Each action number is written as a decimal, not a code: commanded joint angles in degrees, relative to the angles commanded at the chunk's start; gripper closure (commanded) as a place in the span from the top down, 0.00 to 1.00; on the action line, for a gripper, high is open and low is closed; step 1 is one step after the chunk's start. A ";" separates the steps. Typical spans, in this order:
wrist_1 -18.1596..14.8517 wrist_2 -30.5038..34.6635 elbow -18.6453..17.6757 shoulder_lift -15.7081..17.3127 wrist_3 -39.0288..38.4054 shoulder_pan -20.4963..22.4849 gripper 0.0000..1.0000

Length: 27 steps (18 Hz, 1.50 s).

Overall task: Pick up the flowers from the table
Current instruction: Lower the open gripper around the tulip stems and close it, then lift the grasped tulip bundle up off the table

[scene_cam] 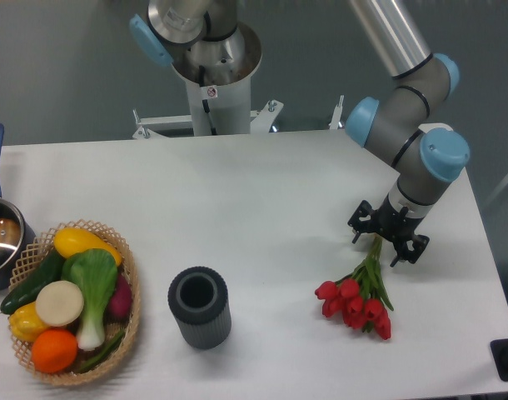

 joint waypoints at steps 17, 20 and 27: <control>-0.09 -1.23 0.53 0.00 -1.50 0.17 0.34; 0.00 -1.23 0.53 0.35 -1.58 0.18 0.31; 0.26 -1.23 1.23 1.40 -2.11 0.18 0.28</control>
